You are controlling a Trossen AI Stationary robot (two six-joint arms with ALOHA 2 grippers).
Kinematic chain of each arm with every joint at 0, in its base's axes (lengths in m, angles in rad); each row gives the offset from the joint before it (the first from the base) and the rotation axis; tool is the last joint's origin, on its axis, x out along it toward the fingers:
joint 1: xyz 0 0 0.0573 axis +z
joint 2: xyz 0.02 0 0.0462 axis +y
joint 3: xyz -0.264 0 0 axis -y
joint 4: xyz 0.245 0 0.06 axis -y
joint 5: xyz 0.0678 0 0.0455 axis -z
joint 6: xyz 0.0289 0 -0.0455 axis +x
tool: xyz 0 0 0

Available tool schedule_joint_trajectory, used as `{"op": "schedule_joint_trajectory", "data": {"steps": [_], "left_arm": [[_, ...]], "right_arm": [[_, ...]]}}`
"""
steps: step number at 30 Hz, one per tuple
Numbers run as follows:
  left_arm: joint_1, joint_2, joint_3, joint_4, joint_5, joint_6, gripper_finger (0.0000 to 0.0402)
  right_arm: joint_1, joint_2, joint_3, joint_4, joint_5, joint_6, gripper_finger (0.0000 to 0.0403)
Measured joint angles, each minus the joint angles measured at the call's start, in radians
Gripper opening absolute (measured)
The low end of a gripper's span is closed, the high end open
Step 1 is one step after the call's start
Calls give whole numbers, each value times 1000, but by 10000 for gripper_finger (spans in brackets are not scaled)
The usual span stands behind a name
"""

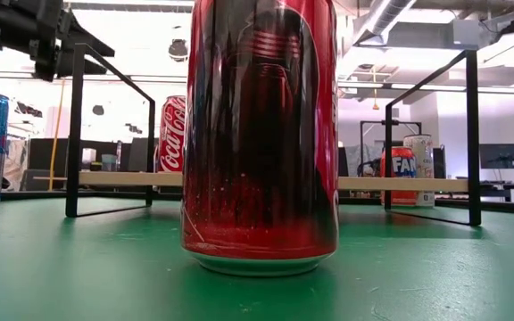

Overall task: Place canned beverage on shelf
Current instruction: Put the top left blue soda can on the shelf

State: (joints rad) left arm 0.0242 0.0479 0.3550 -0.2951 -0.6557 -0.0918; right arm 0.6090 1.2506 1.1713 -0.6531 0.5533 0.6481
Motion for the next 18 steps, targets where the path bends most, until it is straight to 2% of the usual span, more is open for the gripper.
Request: {"op": "schedule_joint_trajectory", "data": {"steps": [3, 5, 7, 11, 14, 18], "left_arm": [[0, 0, 0, -21, 11, -54, 332], [0, 0, 0, -17, 48, -49, 332], [0, 0, 0, -16, 85, -50, 332], [0, 0, 16, -11, 98, -51, 332], [0, 0, 58, -19, 98, -38, 332], [0, 0, 129, -93, 102, 10, 332]], "right_arm": [[-4, 42, 1, 217, 13, -169, 297], [-24, 92, 1, 370, -15, -285, 297], [-49, 146, 1, 515, -71, -392, 297], [-120, 259, 7, 800, -247, -576, 297], [-183, 358, 75, 883, -393, -635, 297], [-256, 514, 235, 879, -540, -678, 297]]}}
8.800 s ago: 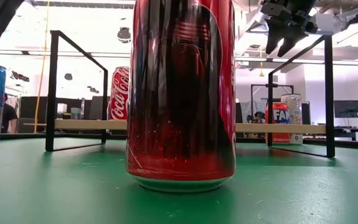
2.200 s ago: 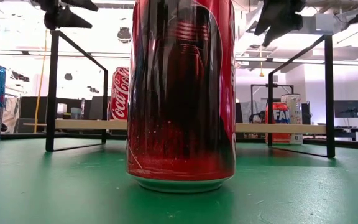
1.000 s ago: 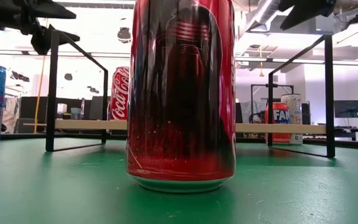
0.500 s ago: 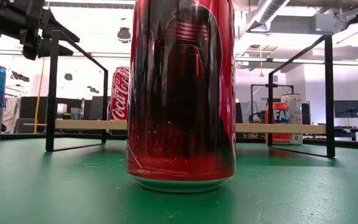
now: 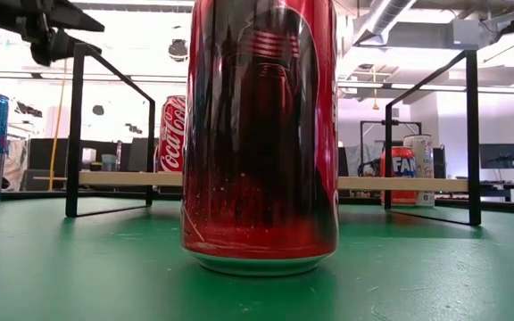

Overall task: Place canned beverage on shelf
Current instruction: Put the top left blue soda can on the shelf

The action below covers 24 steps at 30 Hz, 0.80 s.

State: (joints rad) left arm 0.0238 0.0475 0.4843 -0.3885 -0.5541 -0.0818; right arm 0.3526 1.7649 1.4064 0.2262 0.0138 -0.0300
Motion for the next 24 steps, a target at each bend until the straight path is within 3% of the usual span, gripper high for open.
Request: {"op": "schedule_joint_trajectory", "data": {"steps": [5, 13, 19, 24], "left_arm": [[0, 0, 34, -98, -10, 10, 332], [0, 0, 34, -109, -10, -2, 332], [0, 0, 34, -107, -10, -2, 332], [0, 0, 34, -107, -10, -1, 332]], "right_arm": [[-49, 197, 205, 3, -59, -81, 297], [-86, 485, 495, 40, -161, -42, 297], [-96, 636, 689, 41, -296, -42, 297], [-114, 741, 789, 34, -305, -41, 297]]}}
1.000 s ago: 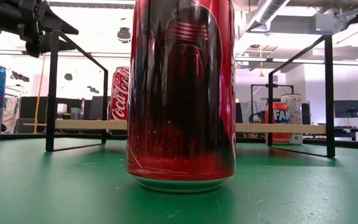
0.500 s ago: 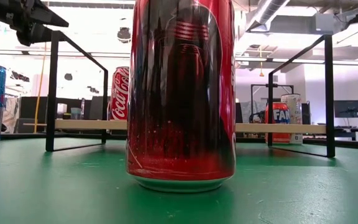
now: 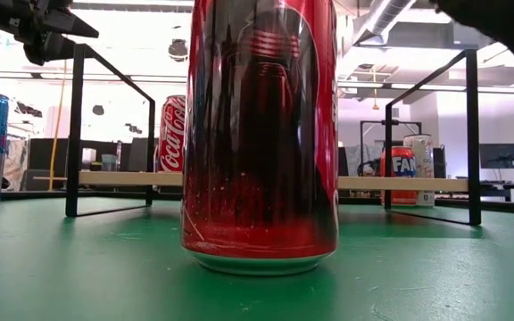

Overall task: Place canned beverage on shelf
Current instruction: Put the top left blue soda can on the shelf

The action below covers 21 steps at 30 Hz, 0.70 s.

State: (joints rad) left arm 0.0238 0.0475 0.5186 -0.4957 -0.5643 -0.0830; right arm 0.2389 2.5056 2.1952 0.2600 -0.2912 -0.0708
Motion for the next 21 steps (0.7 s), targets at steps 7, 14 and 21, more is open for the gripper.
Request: {"op": "schedule_joint_trajectory", "data": {"steps": [7, 14, 21], "left_arm": [[0, 0, 0, 1, 0, 0, 332], [0, 0, 0, 1, 0, 0, 332], [0, 0, 0, 2, 0, 0, 332]], "right_arm": [[-11, 128, 138, 4, 18, 36, 297], [-3, 168, 159, 46, 34, 47, 297], [16, 168, 160, 17, 87, 30, 297]]}}
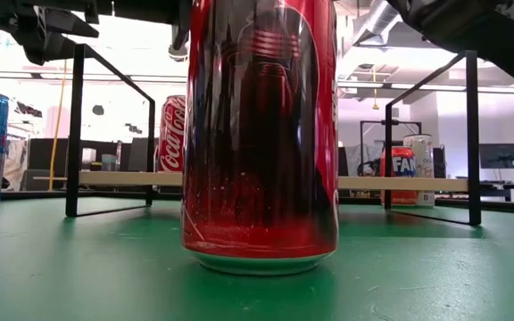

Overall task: Place canned beverage on shelf
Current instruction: Put the top left blue soda can on the shelf

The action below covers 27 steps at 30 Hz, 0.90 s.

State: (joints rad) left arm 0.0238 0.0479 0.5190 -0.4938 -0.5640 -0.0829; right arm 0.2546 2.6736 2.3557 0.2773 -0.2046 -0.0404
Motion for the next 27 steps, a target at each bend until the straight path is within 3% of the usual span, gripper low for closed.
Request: {"op": "schedule_joint_trajectory", "data": {"steps": [3, 7, 10, 12, 15, 20, 23, 27], "left_arm": [[0, 0, 0, 0, 17, -2, 332], [0, 4, 0, 46, 127, -14, 332], [0, 54, 37, 107, 257, -33, 332], [0, 124, 100, 105, 288, -37, 332], [-1, 287, 212, 4, 318, -74, 332], [-47, 576, 413, -169, 518, -132, 332], [-111, 716, 530, -341, 504, -183, 332], [-212, 858, 652, -605, 427, -277, 332]], "right_arm": [[2, 0, 0, -57, 28, -1, 297], [0, -38, -1, -221, 32, -60, 297], [1, -123, -1, -418, 85, -129, 297], [9, -210, -1, -561, 162, -168, 297], [21, -362, 3, -786, 281, -196, 297], [44, -517, -32, -1132, 504, -142, 297], [60, -588, -44, -1280, 630, -71, 297], [90, -730, -69, -1420, 706, 66, 297]]}}
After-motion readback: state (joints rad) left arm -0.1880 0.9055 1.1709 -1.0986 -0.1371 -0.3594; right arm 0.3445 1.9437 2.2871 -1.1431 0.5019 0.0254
